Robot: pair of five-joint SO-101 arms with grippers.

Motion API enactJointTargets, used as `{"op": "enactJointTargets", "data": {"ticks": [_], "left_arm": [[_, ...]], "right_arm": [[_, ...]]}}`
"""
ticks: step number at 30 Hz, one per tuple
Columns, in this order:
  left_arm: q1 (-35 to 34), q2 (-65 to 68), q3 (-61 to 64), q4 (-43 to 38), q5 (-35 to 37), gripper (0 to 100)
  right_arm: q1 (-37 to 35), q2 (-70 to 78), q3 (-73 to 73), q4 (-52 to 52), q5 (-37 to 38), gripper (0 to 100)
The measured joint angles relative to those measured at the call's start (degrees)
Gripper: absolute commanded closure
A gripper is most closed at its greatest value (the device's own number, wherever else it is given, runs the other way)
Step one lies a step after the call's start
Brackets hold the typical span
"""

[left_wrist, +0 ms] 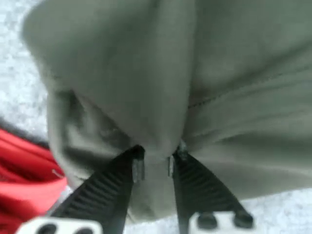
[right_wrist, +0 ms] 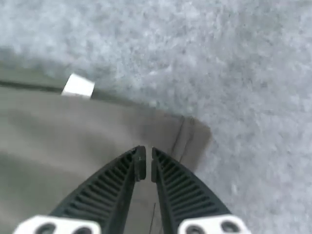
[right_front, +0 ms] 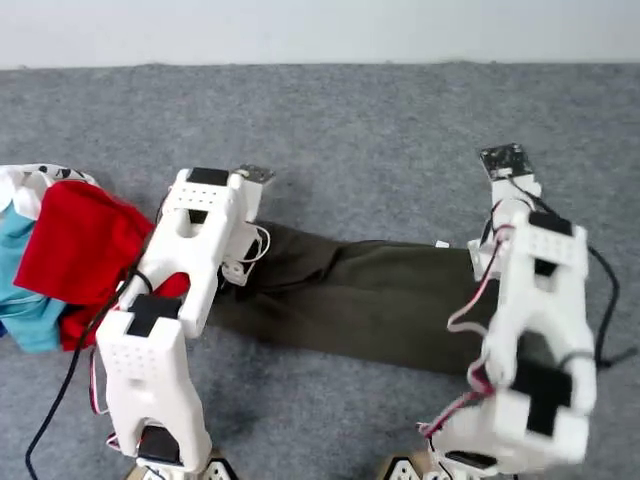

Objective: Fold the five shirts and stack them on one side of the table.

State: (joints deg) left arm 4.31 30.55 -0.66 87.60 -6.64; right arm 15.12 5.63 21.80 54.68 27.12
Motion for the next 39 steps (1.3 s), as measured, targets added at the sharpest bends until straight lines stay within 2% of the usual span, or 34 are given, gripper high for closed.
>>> {"op": "enactJointTargets", "data": {"ticks": [11,16,24,31,33,37,39], "left_arm": [[0.0,3.1,-0.9,-1.7,-0.1,90],[0.1,3.1,-0.9,-1.7,-0.1,90],[0.1,3.1,-1.0,-1.7,-0.1,90],[-0.1,1.8,-5.2,3.3,1.9,90],[-0.1,0.7,-6.2,5.1,2.1,90],[-0.1,-2.6,-6.6,9.0,2.2,90],[-0.3,-4.3,-6.6,9.8,2.2,90]], "right_arm": [[1.5,25.2,-23.6,1.1,0.0,95.7],[1.9,30.3,-33.0,8.5,0.0,96.2],[3.3,23.6,-35.5,21.7,-0.1,95.8],[3.7,13.0,-35.5,41.7,0.1,95.6],[3.9,12.5,-35.1,45.4,1.1,91.6],[7.1,11.7,-28.6,45.6,2.5,77.5],[9.3,11.7,-24.9,45.6,4.7,77.0]]}}
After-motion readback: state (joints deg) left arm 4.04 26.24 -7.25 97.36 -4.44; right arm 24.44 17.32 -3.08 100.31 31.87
